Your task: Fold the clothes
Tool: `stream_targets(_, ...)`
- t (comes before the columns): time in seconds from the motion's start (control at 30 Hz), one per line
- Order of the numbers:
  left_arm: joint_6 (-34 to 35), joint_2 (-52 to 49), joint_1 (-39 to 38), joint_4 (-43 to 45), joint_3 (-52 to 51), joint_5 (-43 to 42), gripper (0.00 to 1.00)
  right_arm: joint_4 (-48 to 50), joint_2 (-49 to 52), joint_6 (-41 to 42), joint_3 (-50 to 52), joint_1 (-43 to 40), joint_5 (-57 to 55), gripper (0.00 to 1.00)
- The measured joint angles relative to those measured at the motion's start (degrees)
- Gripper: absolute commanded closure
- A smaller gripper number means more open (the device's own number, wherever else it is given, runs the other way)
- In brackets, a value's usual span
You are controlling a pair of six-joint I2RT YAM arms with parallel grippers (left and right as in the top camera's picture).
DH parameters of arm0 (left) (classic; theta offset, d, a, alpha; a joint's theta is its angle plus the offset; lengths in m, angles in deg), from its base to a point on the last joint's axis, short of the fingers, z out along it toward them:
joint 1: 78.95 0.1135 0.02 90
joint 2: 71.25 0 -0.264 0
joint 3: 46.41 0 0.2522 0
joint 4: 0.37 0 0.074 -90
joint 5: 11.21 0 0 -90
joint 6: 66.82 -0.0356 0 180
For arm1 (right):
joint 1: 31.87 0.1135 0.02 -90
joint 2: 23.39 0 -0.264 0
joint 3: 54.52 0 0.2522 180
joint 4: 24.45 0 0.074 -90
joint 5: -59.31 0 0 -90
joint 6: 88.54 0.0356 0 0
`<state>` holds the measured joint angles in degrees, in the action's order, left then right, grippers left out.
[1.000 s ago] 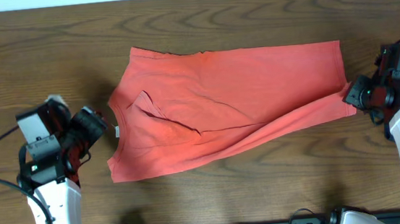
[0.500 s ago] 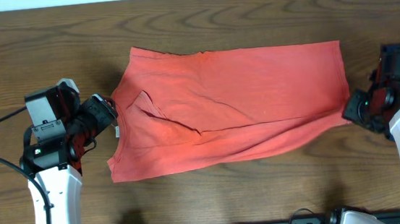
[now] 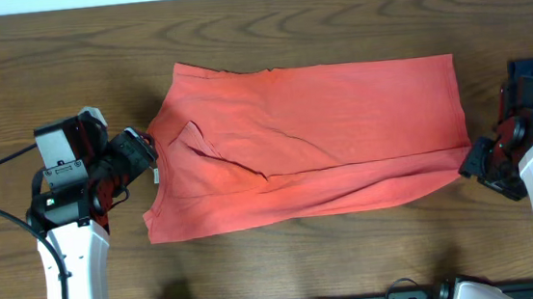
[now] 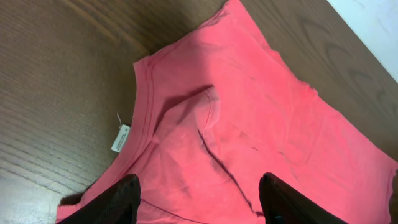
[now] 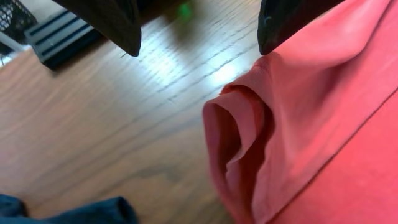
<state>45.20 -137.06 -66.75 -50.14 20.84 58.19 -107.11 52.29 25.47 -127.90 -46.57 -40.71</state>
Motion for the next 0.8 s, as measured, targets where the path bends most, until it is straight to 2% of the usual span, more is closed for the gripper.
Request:
stream_targets(0.03, 0.0, 0.0, 0.0, -0.26, 0.0, 0.0, 0.37, -0.26, 0.0, 0.46, 0.0, 0.0, -0.37, 0.41)
stream_targets(0.07, 0.0, 0.0, -0.07, -0.57, 0.0, 0.0, 0.37, -0.57, 0.0, 0.92, 0.0, 0.0, -0.7, 0.35)
stream_targets(0.23, -0.48, 0.0, -2.69, -1.22, 0.0, -0.02, 0.39, -0.68, 0.0, 1.92, 0.0, 0.0, -1.49, 0.34)
stream_targets(0.5, -1.27, -0.96, -15.96, -0.04, 0.0, -0.07, 0.39, -0.72, 0.0, 2.34, 0.0, 0.0, -1.62, 0.34)
stream_targets(0.7, 0.85, -6.1, -25.64, 4.61, 0.02, -0.24, 0.39, -0.74, 0.0, 2.4, 0.0, 0.0, -1.6, 0.34)
stream_targets(0.8, 2.27, -9.68, -30.42, 9.75, 0.02, -1.75, 0.39, -0.81, 0.0, 2.4, 0.0, 0.0, -1.6, 0.34)
